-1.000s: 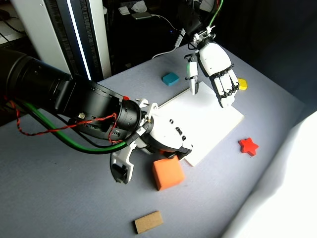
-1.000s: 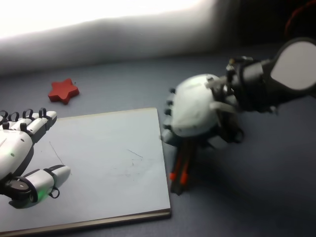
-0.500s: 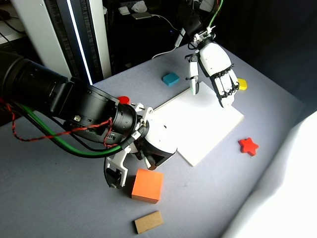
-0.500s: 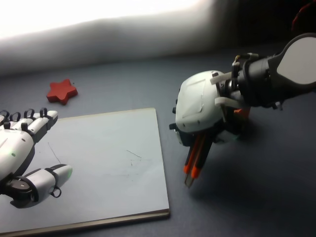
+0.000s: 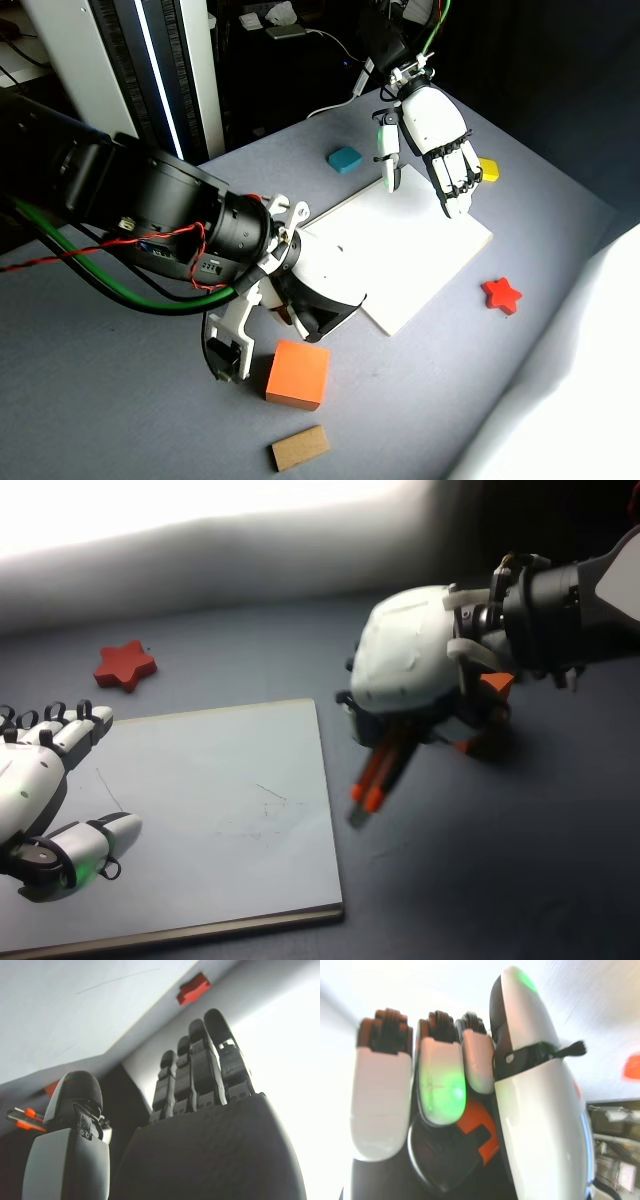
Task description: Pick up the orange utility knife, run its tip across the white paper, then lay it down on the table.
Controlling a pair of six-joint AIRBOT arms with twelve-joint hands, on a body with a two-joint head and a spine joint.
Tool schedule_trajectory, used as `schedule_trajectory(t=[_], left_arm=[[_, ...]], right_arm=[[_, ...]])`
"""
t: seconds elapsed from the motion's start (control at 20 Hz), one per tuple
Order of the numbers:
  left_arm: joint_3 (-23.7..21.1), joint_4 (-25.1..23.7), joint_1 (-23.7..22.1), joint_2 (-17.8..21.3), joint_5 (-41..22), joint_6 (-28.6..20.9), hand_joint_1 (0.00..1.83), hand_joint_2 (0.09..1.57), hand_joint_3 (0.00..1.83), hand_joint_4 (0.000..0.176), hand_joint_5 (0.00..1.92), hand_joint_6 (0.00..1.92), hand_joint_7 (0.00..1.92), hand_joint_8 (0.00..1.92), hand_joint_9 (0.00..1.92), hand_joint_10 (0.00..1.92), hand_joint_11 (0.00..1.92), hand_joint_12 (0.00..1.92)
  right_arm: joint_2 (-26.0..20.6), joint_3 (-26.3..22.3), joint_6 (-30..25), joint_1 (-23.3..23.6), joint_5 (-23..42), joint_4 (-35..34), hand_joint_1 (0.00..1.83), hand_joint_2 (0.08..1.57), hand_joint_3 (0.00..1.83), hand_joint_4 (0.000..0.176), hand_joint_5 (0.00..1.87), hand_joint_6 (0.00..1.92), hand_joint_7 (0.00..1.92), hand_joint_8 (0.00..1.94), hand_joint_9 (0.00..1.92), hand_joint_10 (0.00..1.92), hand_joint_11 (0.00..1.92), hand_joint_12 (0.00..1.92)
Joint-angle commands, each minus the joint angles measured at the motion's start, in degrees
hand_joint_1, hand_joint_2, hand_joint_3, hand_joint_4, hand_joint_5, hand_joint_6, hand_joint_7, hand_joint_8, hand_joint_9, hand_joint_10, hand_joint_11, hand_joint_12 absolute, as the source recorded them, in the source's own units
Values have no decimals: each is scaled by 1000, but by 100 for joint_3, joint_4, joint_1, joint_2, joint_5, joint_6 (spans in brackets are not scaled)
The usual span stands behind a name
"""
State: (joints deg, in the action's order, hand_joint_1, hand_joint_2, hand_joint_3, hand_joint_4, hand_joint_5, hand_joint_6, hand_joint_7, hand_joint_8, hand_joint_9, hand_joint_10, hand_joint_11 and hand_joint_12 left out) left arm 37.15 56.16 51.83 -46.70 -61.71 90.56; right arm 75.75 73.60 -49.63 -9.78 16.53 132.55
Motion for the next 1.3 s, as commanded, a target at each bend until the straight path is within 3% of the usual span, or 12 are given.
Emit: schedule_trajectory(t=[0.0,0.05,0.15,0.3,0.4,0.65,0.75,0.85,0.95,1.1,1.15,1.25], left_arm=[[37,-251,-18,14,-581,2,381,1307,0,32,99,7,171,5,252,3,0,963],[37,-251,-18,14,-584,2,381,1307,0,32,98,6,172,5,247,1,0,963],[39,-251,-16,14,-584,2,372,1310,0,31,101,6,170,3,242,0,0,960],[46,-250,-11,14,-584,2,359,1309,0,31,102,4,178,3,256,7,0,997],[50,-250,-11,12,-584,2,358,1312,1,29,113,8,181,4,253,5,0,1004],[47,-250,-9,11,-584,-14,351,1311,0,34,111,2,155,0,249,2,0,999],[47,-250,-8,12,-585,-19,364,1308,0,30,109,4,141,2,246,3,0,1019],[49,-250,-8,11,-586,-20,401,1300,0,25,127,8,155,5,263,9,0,1037],[49,-251,-2,11,-599,-21,402,1304,0,26,120,4,173,8,287,17,0,1057],[48,-252,10,10,-621,-31,415,1301,0,21,148,11,199,12,312,23,0,1111],[49,-252,10,7,-622,-31,407,1299,0,22,151,10,210,11,323,24,0,1154],[49,-252,12,7,-627,-31,386,1304,0,26,151,6,219,8,319,18,0,1148]], right_arm=[[-36,-55,137,67,-654,-247,1550,1330,0,176,1422,1921,1643,1941,1709,1921,1825,1921],[-69,-106,239,80,-670,-366,1541,1324,0,176,1400,1921,1633,1941,1698,1921,1803,1921],[-112,-198,1062,76,-748,-1375,1565,1310,0,176,1381,1921,1622,1941,1697,1921,1800,1921],[-127,-342,1745,46,-1087,-1889,1567,1311,0,176,1382,1921,1626,1941,1698,1921,1783,1921],[-72,-392,1906,-9,-1329,-1889,1564,1324,0,176,1397,1921,1632,1941,1702,1921,1789,1921],[-101,-442,1658,-26,-1294,-1974,1576,1322,0,176,1375,1921,1633,1941,1709,1921,1790,1921],[-193,-453,1925,4,-681,-2857,1576,1324,0,176,1386,1921,1638,1941,1726,1921,1802,1921],[-275,-425,3186,-4,-16,-4197,1576,1329,0,176,1381,1921,1632,1941,1726,1921,1800,1921],[-273,-300,5768,-163,686,-6163,1581,1327,0,176,1401,1921,1626,1941,1729,1921,1802,1921],[-238,-293,8062,-311,565,-7679,1567,1350,0,176,1434,1921,1642,1941,1747,1921,1797,1921],[-200,-276,9272,-393,645,-8442,1563,1351,0,176,1410,1921,1646,1941,1748,1921,1797,1921],[-113,-189,10555,-493,991,-8934,1555,1358,0,176,1307,1921,1617,1941,1730,1921,1778,1921]])
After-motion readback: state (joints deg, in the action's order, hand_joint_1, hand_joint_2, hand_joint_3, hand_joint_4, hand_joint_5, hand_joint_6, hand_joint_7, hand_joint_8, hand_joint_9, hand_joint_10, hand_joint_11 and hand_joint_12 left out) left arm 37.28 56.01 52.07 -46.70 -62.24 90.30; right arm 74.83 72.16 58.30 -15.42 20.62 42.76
